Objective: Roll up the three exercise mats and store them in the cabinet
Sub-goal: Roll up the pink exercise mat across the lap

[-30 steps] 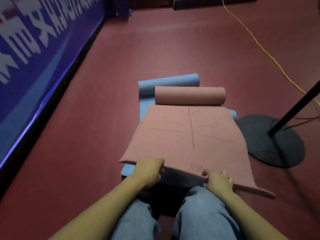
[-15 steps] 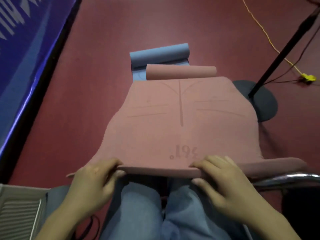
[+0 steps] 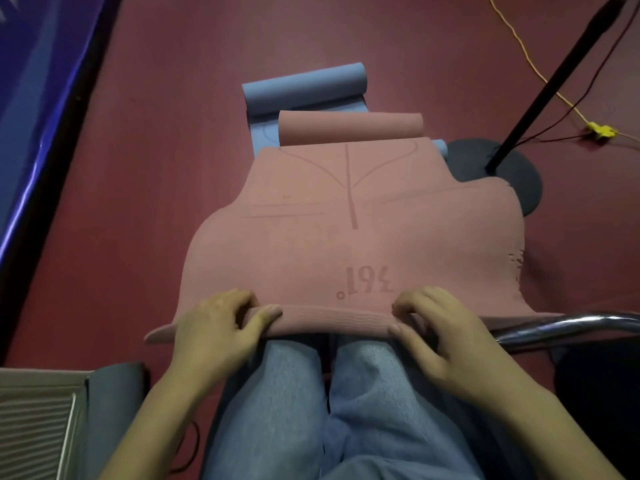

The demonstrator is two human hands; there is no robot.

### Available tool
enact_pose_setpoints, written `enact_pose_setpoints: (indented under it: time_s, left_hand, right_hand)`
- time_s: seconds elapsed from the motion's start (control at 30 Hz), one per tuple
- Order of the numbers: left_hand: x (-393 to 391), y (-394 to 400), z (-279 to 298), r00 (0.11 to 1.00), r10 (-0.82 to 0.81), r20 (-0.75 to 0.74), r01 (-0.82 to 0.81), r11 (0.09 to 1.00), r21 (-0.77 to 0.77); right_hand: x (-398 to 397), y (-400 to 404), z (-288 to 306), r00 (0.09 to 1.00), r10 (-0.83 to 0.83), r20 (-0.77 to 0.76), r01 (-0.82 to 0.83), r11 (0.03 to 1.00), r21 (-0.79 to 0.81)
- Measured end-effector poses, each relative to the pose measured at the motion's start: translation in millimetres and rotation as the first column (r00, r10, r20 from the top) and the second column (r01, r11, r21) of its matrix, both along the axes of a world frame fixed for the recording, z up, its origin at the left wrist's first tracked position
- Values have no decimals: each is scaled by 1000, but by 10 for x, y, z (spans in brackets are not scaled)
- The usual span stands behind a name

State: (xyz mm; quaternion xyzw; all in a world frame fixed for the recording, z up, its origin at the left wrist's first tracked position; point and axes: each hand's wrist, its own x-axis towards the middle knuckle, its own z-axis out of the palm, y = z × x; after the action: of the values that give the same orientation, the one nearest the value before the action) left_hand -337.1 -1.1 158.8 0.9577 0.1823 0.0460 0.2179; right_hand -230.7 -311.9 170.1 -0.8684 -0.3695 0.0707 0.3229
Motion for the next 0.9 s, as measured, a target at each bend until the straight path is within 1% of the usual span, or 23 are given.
enact_pose_setpoints:
  time_s: [0.07, 0.13, 0.27, 0.33, 0.37, 0.4, 0.47, 0.53, 0.57, 0.67, 0.73, 0.83, 0.9]
  left_hand:
    - [11, -12, 16, 994, -18, 105, 17, 1000, 11]
    - [-28, -46, 27, 977, -69, 200, 57, 996, 64]
    - [-141, -136, 55, 949, -245, 197, 190, 947, 258]
    - [-204, -144, 61, 942, -280, 184, 212, 923, 321]
    - [-236, -137, 55, 941, -290, 174, 222, 917, 330]
    - [-265, -124, 43, 942, -296, 159, 234, 917, 323]
    - [-298, -98, 19, 944, -305, 123, 258, 918, 301]
    - [-283, -98, 3, 946, -298, 125, 253, 923, 291]
    - [-261, -110, 5, 947, -288, 142, 239, 927, 290]
    - [-192, -179, 14, 947, -256, 192, 181, 924, 337]
    - [-161, -204, 3, 951, -243, 190, 155, 909, 386]
    - [-119, -204, -14, 961, -246, 127, 169, 885, 434]
    - [-81, -180, -1, 964, -254, 77, 193, 869, 455]
  right_hand:
    - [12, 9, 31, 999, 33, -9, -34, 998, -62]
    - [-14, 18, 29, 998, 35, 50, -27, 988, -155]
    - [-140, 115, 73, 962, -76, 263, 159, 937, -310]
    - [-178, 169, 83, 937, -56, 345, 183, 921, -345]
    - [-178, 174, 72, 934, -36, 355, 170, 919, -355]
    - [-162, 163, 55, 940, -16, 340, 148, 919, -366]
    - [-102, 111, 29, 970, 3, 244, 92, 922, -375]
    - [-47, 67, 13, 991, -19, 135, 66, 933, -353]
    - [-34, 66, 12, 993, -26, 112, 63, 935, -349]
    - [-46, 115, 5, 990, -38, 133, 83, 931, -354]
    - [-44, 128, -7, 988, -81, 130, 117, 948, -297]
    - [-8, 118, -41, 989, -121, 86, 136, 970, -199]
    - [19, 141, -50, 986, -131, 104, 149, 970, -194]
